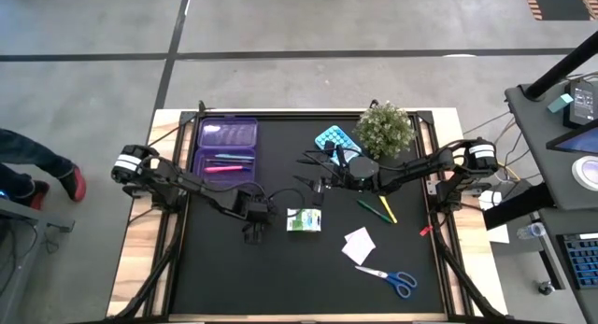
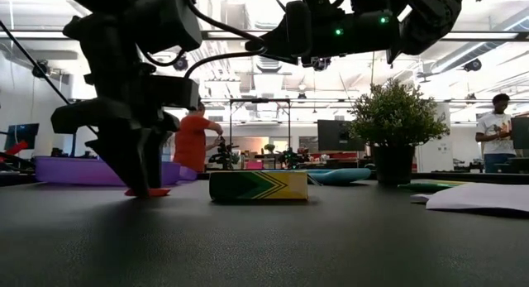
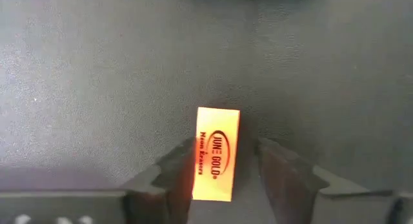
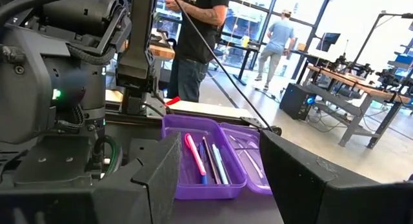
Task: Pack school essentials
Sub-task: Put the orange eraser into the purple supply box
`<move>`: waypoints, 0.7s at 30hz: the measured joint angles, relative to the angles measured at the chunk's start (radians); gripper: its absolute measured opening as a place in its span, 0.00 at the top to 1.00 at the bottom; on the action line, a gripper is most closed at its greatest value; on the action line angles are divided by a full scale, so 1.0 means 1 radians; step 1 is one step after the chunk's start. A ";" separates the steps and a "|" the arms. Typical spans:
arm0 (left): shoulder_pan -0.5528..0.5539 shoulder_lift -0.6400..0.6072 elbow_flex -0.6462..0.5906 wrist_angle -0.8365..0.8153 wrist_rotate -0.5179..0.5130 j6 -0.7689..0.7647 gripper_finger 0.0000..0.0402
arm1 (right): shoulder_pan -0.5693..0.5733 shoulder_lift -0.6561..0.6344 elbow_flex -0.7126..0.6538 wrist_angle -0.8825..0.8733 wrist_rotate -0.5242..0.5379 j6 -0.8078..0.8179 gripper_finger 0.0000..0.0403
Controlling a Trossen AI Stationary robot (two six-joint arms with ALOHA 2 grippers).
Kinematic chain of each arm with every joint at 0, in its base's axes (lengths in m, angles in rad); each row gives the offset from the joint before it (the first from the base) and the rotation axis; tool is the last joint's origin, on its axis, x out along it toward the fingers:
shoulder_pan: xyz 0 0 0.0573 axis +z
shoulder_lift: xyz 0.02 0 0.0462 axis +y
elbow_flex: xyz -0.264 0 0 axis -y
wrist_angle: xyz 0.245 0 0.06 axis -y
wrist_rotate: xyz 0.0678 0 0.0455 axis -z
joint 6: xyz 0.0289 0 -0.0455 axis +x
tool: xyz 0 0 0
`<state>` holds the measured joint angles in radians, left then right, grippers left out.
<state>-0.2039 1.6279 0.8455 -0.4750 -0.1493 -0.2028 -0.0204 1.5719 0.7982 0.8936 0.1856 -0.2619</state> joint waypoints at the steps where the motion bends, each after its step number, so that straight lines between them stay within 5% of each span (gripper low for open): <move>1: 0.000 0.000 0.000 0.001 0.000 0.000 0.68 | 0.000 0.000 0.000 0.000 0.000 0.000 0.50; 10: 0.000 -0.007 0.000 0.000 -0.007 0.010 0.93 | 0.000 0.000 0.000 0.000 0.000 0.000 0.50; 21: 0.011 -0.177 0.039 -0.090 -0.017 0.123 0.97 | 0.000 0.000 0.000 -0.004 0.000 -0.002 0.50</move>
<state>-0.1926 1.4513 0.8850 -0.5646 -0.1661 -0.0801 -0.0203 1.5719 0.7982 0.8893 0.1856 -0.2637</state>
